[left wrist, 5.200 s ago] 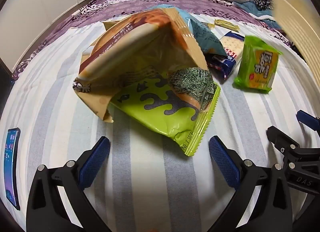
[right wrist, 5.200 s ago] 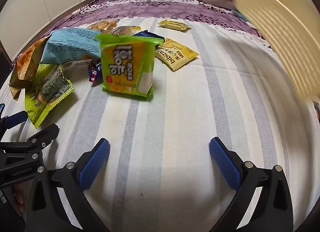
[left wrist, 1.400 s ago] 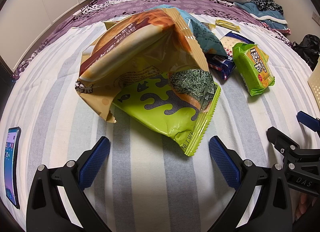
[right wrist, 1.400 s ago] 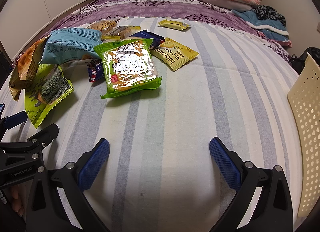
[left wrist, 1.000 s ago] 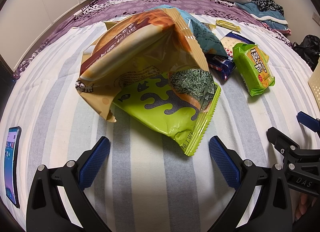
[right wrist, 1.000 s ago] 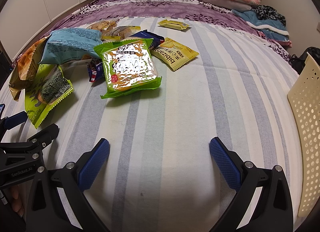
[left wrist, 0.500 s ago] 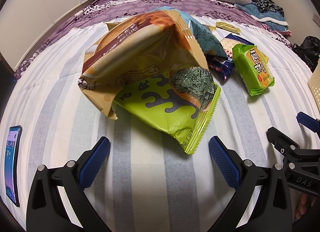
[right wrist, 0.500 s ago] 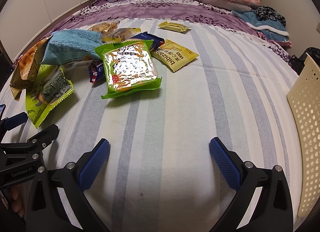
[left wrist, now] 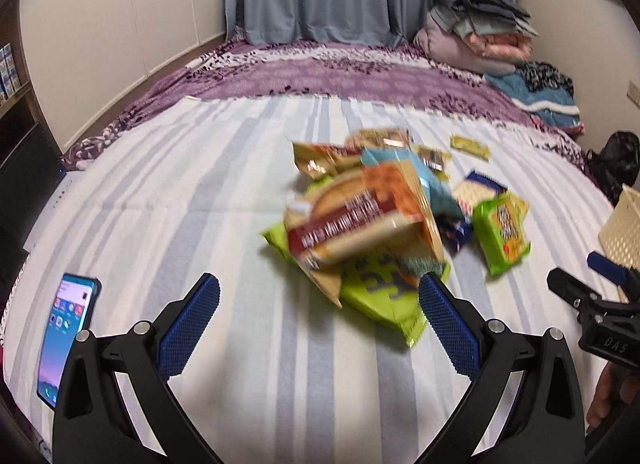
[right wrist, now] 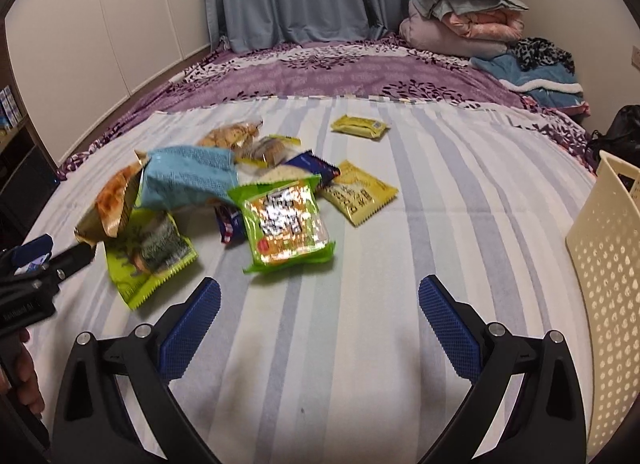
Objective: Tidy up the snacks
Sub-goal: 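Grasp the brown coffee-cake packet with left tool while right tool grasps green cracker packet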
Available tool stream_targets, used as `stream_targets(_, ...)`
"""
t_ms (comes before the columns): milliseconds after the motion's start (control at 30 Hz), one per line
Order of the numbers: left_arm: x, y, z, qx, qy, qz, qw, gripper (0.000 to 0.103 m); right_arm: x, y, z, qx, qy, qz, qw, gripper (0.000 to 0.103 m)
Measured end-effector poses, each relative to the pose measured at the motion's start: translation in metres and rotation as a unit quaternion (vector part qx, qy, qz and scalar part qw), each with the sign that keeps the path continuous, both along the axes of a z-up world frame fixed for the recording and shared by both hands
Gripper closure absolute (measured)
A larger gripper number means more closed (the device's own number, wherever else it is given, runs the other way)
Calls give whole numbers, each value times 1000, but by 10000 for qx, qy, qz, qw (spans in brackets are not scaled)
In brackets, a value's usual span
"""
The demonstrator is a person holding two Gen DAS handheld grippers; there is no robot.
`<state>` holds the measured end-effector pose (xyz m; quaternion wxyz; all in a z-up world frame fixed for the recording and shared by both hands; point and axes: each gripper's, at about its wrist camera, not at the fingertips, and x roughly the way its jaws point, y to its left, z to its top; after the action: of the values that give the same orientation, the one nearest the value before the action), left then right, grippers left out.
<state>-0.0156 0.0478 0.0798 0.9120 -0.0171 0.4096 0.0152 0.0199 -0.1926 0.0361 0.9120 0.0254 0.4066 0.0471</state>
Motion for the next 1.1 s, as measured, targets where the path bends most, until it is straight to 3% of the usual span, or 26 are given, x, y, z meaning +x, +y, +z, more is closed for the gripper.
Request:
stream_targets(167,19,6,8,-24,26,-119,9999,2,12,-2,-4,158,87,15,9998,5)
stream_targets(500,45,-10,-15,-288,348,-679,9967,2,36,9,-18,157,208,175,9995,5)
stream_targets(833,58,-11,-14,9,222,-1394,9900,2,65,25,-29,126,325,543,9979,5)
stream_targets(1100,73,-13,-19,273,183,-1797,9832,2,77,33,-38,27,454,701,9965,21)
